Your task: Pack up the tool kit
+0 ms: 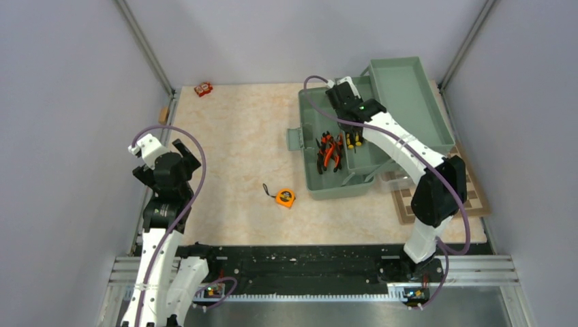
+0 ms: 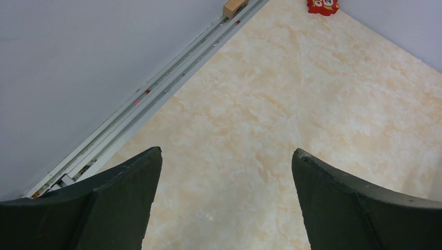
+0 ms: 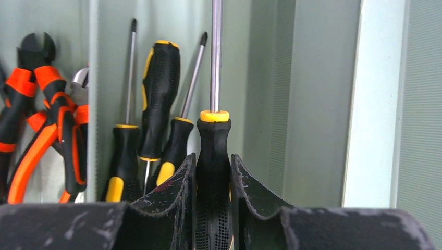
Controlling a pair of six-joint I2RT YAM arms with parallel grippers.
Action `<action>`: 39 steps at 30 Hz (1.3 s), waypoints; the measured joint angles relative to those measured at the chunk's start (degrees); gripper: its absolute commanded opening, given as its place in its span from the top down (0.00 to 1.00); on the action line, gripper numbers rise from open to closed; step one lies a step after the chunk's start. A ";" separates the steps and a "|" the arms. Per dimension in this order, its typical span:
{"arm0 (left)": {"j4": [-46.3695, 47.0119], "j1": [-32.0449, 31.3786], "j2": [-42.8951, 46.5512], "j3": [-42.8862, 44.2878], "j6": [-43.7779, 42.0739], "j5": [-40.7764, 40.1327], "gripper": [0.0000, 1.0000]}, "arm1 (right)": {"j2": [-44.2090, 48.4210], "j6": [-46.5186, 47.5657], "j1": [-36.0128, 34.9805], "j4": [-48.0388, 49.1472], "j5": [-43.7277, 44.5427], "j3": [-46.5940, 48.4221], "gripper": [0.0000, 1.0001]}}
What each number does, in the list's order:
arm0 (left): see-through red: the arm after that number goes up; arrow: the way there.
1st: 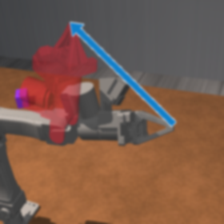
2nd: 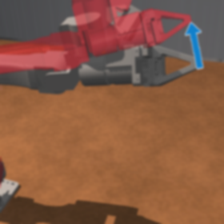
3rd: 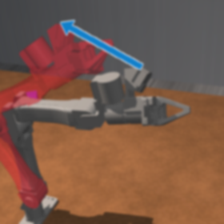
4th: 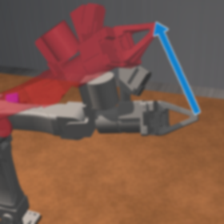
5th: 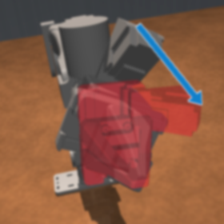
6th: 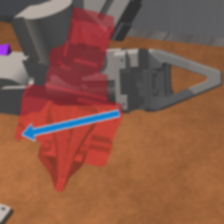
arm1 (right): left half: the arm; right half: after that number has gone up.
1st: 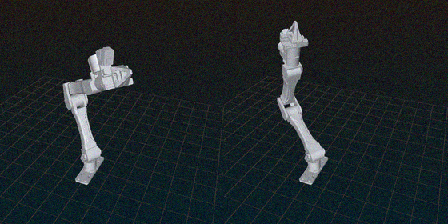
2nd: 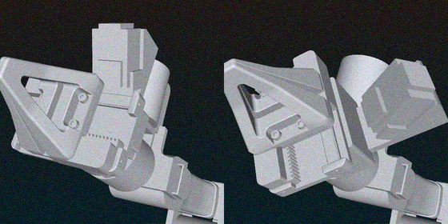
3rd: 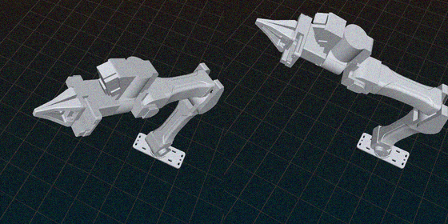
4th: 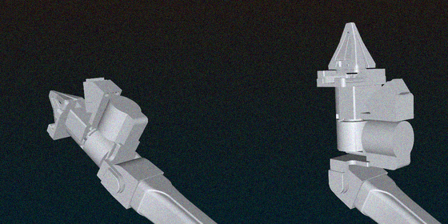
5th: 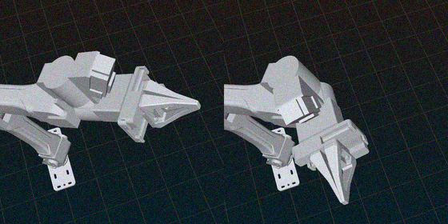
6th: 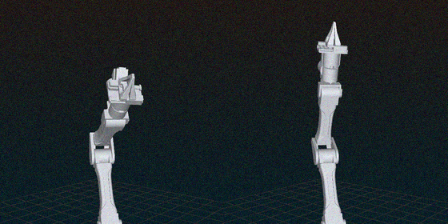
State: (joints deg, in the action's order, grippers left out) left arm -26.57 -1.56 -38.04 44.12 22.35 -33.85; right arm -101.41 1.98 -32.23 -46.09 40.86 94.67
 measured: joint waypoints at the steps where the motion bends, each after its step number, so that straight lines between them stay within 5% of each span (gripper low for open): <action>1: 0.00 0.00 0.00 0.00 0.00 0.00 0.01 | 0.00 -0.11 0.20 -0.07 0.37 -0.26 0.93; 7: 0.00 0.00 0.00 0.00 0.00 0.00 0.01 | 0.00 -0.66 1.81 -0.15 0.81 -0.55 0.64; 12: 0.00 0.00 0.00 0.00 0.00 0.00 0.01 | 0.39 -0.98 2.14 0.26 -2.21 -0.55 0.51; 25: 0.00 0.00 -0.28 0.00 0.00 0.00 0.01 | 11.32 1.75 -1.84 4.87 -15.10 -0.55 0.36; 39: -0.02 0.00 -0.50 0.00 0.00 0.00 0.01 | 9.35 2.29 -23.15 6.12 -32.63 -3.23 0.30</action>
State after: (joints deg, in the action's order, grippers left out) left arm -26.59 -1.56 -38.54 44.12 22.35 -33.85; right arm -92.05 4.27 -55.37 -39.97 8.23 91.44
